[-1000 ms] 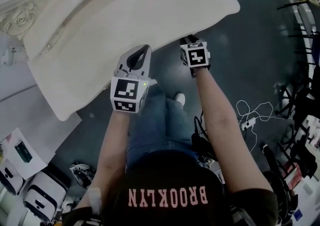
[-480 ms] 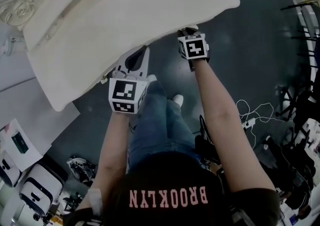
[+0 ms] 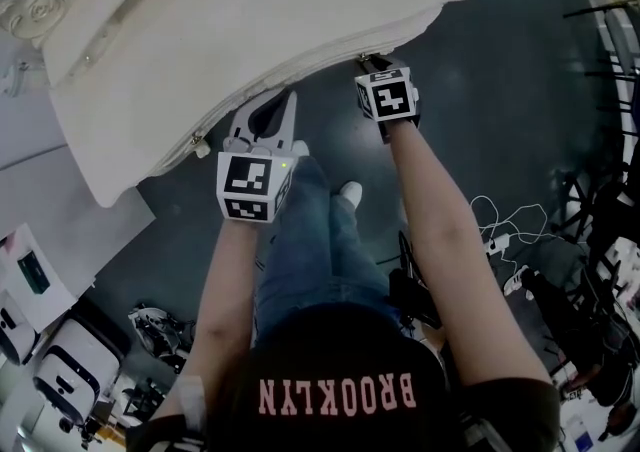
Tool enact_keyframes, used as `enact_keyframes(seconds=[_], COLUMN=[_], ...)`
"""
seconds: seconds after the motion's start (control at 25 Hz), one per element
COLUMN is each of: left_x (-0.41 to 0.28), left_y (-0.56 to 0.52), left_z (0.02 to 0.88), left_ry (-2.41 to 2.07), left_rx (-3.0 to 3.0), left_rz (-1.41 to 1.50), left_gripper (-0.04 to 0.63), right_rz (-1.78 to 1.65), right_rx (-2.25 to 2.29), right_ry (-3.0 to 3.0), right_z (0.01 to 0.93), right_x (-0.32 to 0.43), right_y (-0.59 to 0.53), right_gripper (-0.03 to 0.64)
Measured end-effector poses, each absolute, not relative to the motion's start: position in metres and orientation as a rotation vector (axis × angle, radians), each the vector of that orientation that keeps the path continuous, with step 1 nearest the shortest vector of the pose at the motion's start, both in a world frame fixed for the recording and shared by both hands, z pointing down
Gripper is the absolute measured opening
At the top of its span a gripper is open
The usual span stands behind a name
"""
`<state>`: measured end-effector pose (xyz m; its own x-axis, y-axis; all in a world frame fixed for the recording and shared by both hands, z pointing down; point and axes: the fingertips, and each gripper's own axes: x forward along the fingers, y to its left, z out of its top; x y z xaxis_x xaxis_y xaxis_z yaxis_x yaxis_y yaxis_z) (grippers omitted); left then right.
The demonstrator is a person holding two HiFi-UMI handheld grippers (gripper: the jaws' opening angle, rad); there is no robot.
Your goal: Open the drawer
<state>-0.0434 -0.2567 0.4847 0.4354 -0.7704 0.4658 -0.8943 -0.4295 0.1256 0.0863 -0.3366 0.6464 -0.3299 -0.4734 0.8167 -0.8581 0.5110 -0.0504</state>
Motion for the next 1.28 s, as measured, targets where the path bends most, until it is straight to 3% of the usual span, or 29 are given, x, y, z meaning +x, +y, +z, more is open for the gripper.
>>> enact_keyframes(seconds=[1.28], left_x=[0.024], left_y=[-0.147], left_z=[0.476], left_ry=[-1.48], left_rx=[2.339], left_rz=[0.464], left_gripper=[0.005], right_rz=[0.642], right_rx=[1.11], right_ry=[-1.978], right_z=[0.647], right_x=[0.166], right_y=[-0.207], right_gripper=[0.111])
